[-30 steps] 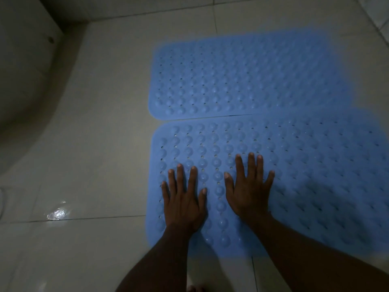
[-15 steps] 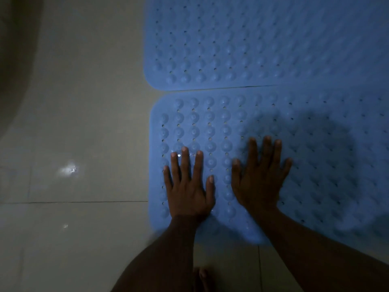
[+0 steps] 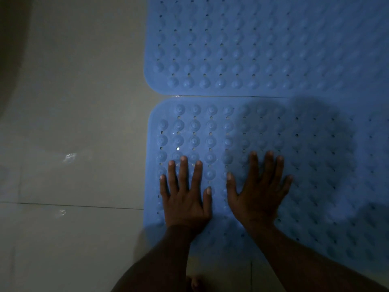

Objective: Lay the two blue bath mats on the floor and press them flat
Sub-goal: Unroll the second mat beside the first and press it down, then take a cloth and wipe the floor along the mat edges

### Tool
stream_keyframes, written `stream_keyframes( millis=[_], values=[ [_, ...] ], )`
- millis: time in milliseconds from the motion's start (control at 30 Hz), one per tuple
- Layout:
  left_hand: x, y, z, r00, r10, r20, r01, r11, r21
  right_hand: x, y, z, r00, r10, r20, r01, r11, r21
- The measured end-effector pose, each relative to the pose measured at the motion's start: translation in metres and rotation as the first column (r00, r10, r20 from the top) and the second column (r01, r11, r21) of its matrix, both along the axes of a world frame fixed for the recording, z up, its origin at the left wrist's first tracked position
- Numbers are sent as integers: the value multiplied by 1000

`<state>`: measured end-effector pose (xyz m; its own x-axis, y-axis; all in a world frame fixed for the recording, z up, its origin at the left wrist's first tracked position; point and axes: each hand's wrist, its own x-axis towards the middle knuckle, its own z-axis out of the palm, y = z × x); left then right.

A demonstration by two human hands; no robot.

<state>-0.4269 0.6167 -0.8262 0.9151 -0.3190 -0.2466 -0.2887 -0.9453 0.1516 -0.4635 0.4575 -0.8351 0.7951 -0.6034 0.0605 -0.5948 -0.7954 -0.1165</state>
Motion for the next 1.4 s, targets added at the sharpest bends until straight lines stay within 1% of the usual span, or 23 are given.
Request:
stream_keyframes(
  millis=[133,333,500,567,667,800,900,967,1100,1167,1267,1400],
  values=[
    [0,0,-1,1000,-2,4,2,1000,-5,0,-2,1,1000,-12,-22,13,999,42],
    [-1,-1,-2,999,6,38,-6,1000,-18,1,-1,2,999,-24,-22,25,999,48],
    [-3,0,-3,998,4,55,-2,1000,-25,-2,-2,5,1000,17,6,-17,996,82],
    [-1,-3,-2,999,25,31,-24,999,-22,-2,-5,5,999,39,18,-40,992,118],
    [-1,-17,9,994,93,-58,-95,995,-28,-4,-15,12,996,86,-19,-80,977,196],
    [5,-41,46,993,67,-92,-64,997,34,-10,-55,47,983,165,-85,-132,944,303],
    [27,-76,90,996,14,-90,-11,999,33,1,-111,92,974,187,-126,-145,948,284],
    [49,-103,127,995,-66,-75,67,998,9,20,-149,132,969,211,-131,-169,946,277],
    [106,-158,224,971,-240,5,239,970,46,68,-210,239,964,260,-60,-246,953,178],
    [133,-185,281,957,-280,80,276,959,59,88,-232,302,961,277,-3,-275,955,113],
    [162,-219,366,911,-327,250,318,945,76,108,-257,395,957,277,88,-279,960,21],
    [182,-251,466,841,-364,401,354,930,102,115,-287,496,954,263,143,-257,964,-63]
  ],
)
